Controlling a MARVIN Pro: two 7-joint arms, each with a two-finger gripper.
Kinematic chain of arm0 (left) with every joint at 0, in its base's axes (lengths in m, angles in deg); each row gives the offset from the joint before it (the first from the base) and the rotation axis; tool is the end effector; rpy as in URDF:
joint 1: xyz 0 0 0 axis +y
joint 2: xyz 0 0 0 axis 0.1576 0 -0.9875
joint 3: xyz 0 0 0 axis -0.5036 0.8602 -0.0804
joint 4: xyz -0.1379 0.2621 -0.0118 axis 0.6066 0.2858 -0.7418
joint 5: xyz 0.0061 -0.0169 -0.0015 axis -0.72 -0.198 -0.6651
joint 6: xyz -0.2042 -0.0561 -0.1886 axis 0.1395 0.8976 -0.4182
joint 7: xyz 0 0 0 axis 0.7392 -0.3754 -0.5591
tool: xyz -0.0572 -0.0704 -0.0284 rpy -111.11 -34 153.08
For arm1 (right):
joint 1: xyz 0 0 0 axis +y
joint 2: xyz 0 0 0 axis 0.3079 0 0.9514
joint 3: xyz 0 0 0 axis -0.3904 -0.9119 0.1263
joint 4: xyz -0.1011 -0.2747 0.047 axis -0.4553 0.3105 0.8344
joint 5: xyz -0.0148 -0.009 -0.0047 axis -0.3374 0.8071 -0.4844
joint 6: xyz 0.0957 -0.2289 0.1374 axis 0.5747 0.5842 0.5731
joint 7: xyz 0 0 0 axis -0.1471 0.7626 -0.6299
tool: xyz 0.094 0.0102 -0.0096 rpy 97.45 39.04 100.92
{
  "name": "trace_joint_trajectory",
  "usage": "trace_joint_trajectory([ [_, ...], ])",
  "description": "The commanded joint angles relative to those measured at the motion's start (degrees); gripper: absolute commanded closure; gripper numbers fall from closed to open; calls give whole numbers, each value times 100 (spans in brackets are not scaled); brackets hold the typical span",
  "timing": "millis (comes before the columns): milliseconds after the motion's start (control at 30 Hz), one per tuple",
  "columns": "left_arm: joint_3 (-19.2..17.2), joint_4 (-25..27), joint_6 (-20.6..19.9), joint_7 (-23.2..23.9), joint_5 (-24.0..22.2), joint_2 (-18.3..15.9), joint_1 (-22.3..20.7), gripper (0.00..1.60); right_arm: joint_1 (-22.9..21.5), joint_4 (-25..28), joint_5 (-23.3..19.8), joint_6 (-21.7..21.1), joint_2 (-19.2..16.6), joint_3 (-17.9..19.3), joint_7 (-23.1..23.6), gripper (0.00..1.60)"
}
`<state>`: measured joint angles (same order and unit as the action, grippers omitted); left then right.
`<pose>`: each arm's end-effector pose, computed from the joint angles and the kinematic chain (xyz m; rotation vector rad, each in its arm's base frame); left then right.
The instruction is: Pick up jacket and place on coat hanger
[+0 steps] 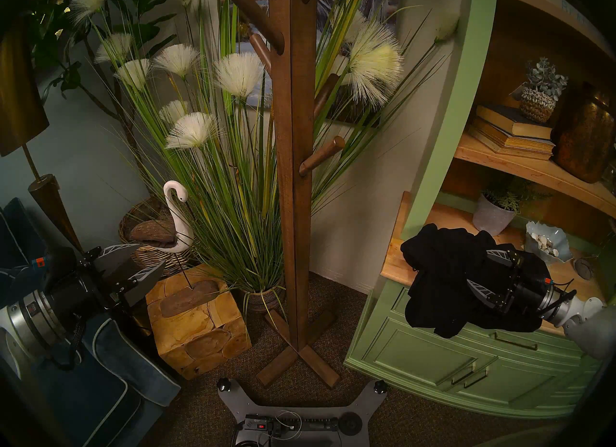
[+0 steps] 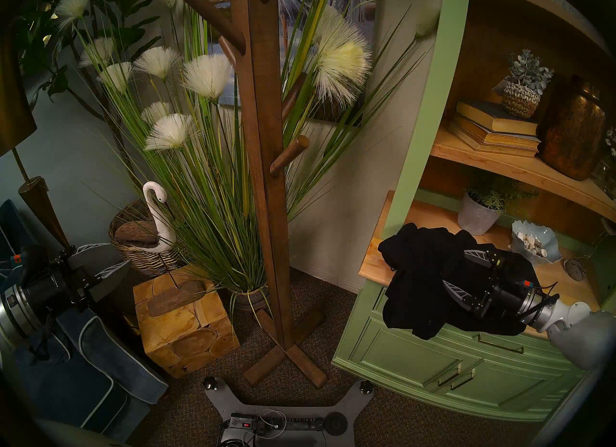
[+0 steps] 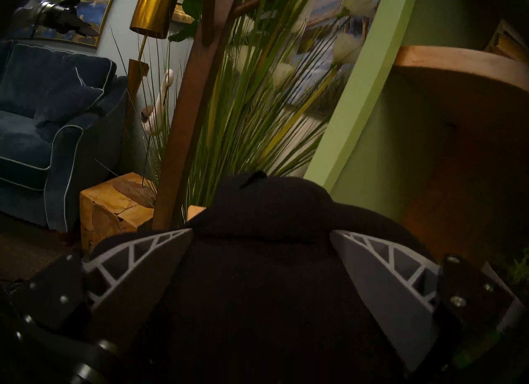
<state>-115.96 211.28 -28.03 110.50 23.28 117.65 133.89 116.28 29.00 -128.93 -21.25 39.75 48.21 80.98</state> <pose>0.1208 0.1578 -0.1603 2.0982 -0.4472 1.7174 0.2294 -0.3060 -0.2542 -1.7811 -1.1601 -1.9393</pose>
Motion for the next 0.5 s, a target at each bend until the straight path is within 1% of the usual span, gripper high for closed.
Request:
trace_joint_trajectory([
  [0,-6,89,-9,83,-94,-11,-17,0,-592,365,359,24,259,242,-166,0],
  [100,-11,90,-13,92,-105,-12,-16,0,-730,255,790,24,450,214,-262,0],
  [233,-14,90,-16,95,-111,-13,-15,0,-914,32,1256,24,622,190,-371,0],
  [367,-13,90,-16,94,-111,-13,-14,0,-1081,-157,1501,24,686,209,-470,0],
  [467,-12,90,-15,92,-110,-13,-14,0,-1148,-204,1579,24,724,253,-478,0],
])
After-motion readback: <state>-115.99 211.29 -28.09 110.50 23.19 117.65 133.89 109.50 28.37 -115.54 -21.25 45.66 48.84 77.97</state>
